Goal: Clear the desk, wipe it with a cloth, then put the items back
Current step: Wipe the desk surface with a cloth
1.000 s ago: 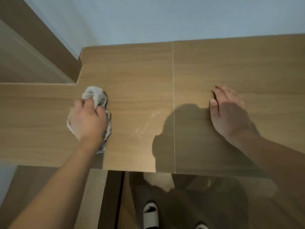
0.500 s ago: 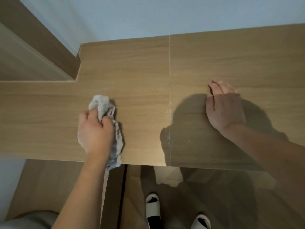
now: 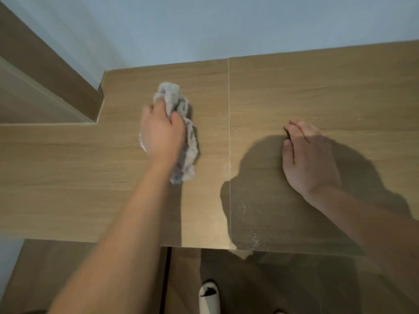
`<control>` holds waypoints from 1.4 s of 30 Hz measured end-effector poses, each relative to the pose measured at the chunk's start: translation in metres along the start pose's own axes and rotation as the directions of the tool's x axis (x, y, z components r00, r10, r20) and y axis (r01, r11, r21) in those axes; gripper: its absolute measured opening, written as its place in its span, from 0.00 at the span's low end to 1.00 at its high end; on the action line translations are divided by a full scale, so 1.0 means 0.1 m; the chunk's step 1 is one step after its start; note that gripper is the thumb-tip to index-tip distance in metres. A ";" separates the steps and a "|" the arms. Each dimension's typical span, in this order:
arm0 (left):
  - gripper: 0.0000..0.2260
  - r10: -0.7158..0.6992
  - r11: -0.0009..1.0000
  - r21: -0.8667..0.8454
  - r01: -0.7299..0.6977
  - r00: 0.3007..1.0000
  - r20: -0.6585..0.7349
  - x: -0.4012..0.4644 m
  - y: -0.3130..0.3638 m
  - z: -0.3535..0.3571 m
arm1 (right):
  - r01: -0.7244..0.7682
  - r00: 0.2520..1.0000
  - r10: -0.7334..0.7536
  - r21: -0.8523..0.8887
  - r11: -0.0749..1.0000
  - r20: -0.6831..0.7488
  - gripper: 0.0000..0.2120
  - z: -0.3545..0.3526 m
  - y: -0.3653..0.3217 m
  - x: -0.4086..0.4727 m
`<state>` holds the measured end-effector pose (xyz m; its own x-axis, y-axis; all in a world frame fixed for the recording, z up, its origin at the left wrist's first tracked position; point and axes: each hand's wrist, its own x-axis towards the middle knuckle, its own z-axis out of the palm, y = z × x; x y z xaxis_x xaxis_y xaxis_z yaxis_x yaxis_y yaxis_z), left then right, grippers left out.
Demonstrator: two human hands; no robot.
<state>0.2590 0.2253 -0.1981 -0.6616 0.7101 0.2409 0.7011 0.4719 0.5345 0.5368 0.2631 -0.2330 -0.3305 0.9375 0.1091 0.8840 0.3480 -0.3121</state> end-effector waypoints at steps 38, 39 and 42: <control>0.12 0.658 0.732 -0.255 -0.632 0.559 0.505 0.78 1.45 1.31 | -0.024 0.999 0.024 0.007 1.000 -0.023 0.22 0.04 -0.01 0.00; 0.08 0.706 0.680 -0.369 -0.633 0.431 0.562 0.73 1.47 1.26 | -0.025 0.999 0.026 0.008 1.000 -0.025 0.22 0.04 -0.01 0.00; 0.04 0.777 0.592 -0.493 -0.638 0.291 0.558 0.79 1.54 1.14 | -0.026 1.000 0.026 0.009 1.000 -0.012 0.22 0.03 -0.01 0.01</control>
<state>0.3452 0.4134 -0.1890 0.5010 0.8648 0.0332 0.7062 -0.4307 0.5620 0.5343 0.2637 -0.2355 -0.3036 0.9461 0.1127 0.8891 0.3239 -0.3234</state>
